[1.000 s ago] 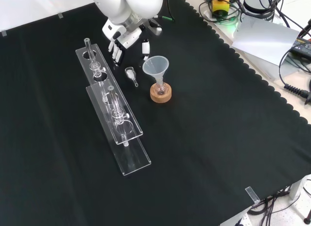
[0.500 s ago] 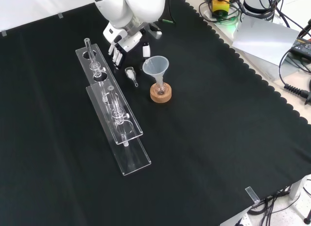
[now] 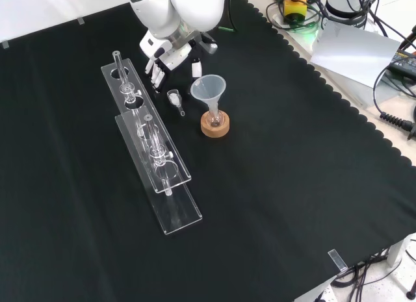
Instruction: Pick up the weighing funnel.
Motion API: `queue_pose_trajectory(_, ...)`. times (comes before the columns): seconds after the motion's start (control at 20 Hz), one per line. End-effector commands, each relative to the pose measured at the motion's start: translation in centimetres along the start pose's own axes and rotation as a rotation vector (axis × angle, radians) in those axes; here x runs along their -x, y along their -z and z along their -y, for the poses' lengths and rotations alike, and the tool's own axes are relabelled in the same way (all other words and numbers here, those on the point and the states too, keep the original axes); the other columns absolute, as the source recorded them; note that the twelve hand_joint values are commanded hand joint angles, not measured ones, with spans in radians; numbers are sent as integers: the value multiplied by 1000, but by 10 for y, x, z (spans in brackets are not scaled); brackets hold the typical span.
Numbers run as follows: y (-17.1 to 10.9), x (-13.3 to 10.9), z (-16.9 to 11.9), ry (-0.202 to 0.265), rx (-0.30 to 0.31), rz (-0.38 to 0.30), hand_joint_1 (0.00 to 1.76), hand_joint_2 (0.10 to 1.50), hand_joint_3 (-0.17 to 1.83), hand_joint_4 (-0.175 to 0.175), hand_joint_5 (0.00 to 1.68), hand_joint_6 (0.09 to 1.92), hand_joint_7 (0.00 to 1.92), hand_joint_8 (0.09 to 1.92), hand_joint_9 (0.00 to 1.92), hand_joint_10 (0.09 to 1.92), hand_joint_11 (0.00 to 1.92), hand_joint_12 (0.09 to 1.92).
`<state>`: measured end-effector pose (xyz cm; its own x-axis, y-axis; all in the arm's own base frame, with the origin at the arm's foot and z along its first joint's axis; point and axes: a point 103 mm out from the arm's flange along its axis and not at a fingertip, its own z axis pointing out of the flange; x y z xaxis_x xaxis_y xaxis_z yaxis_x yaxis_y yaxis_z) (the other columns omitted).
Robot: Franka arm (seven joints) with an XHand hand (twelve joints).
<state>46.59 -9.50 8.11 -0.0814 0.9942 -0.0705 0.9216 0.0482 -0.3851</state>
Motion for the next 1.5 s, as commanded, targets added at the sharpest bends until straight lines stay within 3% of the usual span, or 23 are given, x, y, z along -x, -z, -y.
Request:
queue_pose_trajectory(0.05, -5, -1, -2, 0, -1, -3, 875, 602, 604, -39, 470, 622, 513, 766, 770, 592, 447, 1285)
queue_pose_trajectory(1.05, -12, -8, -13, 17, 0, 14, 872, 602, 605, -36, 502, 698, 515, 771, 777, 599, 448, 1287)
queue_pose_trajectory(1.5, -13, -8, -13, 20, 10, 28, 896, 609, 606, -25, 611, 785, 572, 763, 816, 590, 471, 1280)
